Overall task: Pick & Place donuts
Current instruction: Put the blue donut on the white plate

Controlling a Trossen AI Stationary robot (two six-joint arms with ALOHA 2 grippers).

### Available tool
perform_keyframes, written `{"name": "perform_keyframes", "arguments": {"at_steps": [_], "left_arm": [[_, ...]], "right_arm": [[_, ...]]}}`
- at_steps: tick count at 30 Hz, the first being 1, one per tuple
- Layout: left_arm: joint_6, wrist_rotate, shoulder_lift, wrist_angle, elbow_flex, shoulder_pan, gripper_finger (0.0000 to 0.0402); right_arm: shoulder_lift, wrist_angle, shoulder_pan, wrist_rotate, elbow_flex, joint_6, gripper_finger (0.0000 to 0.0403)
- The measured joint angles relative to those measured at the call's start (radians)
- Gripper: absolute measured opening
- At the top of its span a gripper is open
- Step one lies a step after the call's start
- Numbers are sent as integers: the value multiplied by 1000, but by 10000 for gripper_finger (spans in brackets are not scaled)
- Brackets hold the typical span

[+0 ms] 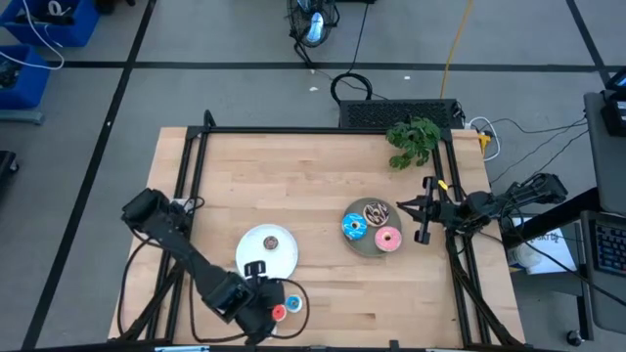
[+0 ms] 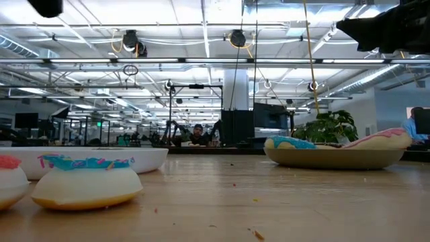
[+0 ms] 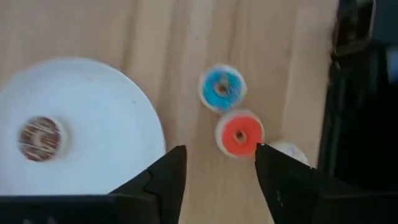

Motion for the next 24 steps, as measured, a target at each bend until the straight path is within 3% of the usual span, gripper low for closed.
{"name": "perform_keyframes", "arguments": {"at_steps": [8, 13, 16, 24], "left_arm": [[-178, -45, 0, -10, 0, -17, 184], [-120, -16, 0, 3, 0, -27, 184], [-91, -54, 0, 4, 0, -33, 184], [-207, -47, 0, 12, 0, -8, 184]], "right_arm": [[0, 3, 0, 0, 0, 1, 0], [0, 3, 0, 0, 0, 0, 0], [0, 3, 0, 0, 0, 0, 0], [0, 3, 0, 0, 0, 1, 0]]}}
